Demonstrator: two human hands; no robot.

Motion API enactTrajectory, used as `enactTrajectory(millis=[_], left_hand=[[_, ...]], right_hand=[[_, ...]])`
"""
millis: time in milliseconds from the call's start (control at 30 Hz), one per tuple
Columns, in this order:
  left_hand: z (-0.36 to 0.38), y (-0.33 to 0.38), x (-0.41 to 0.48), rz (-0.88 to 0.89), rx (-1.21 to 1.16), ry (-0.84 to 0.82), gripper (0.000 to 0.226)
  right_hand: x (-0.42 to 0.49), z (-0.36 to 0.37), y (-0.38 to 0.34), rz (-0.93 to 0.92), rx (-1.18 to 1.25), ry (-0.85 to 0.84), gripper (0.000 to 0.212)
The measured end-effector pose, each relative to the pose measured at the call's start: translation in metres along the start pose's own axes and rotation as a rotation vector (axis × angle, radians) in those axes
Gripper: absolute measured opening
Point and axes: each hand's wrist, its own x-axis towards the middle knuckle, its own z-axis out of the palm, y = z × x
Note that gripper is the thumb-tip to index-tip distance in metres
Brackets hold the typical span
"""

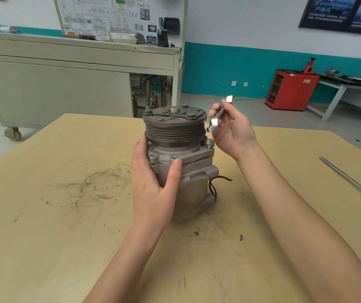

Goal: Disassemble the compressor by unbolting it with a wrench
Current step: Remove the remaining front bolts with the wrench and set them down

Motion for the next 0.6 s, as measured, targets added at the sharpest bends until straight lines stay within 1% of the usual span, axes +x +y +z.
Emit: enactTrajectory(millis=[33,67,100,167,233,333,400,433,500,600], left_hand=[[0.000,0.000,0.000,-0.001,0.002,-0.001,0.075],[0.000,0.000,0.000,-0.003,0.004,-0.004,0.075],[0.000,0.000,0.000,-0.002,0.004,-0.005,0.075],[0.000,-0.001,0.000,0.001,0.000,-0.007,0.074],[0.001,-0.001,0.000,-0.005,-0.005,-0.011,0.075],[0.000,0.000,-0.001,-0.008,0.000,-0.012,0.077],[0.000,0.000,-0.001,-0.005,0.003,-0.010,0.077],[0.000,0.000,-0.001,-0.003,0.004,-0.007,0.077],[0.000,-0.001,-0.001,0.000,0.007,-0.003,0.077],[-0.001,-0.001,-0.001,0.004,0.002,-0.006,0.078]], right_hand=[[-0.005,0.004,-0.005,-0.059,0.051,0.030,0.046],[-0.010,0.008,-0.011,-0.137,0.033,0.072,0.044],[-0.016,0.012,-0.017,-0.223,-0.058,0.114,0.042],[-0.030,0.019,-0.029,-0.380,-0.406,0.173,0.038],[-0.046,0.023,-0.036,-0.465,-0.841,0.184,0.032],[-0.069,0.029,-0.026,-0.461,-1.328,0.121,0.024],[-0.080,0.029,-0.013,-0.407,-1.544,0.105,0.015],[-0.084,0.029,-0.007,-0.385,-1.620,0.119,0.012],[-0.087,0.030,0.001,-0.394,-1.736,0.172,0.017],[-0.086,0.035,0.001,-0.415,-1.762,0.211,0.018]])
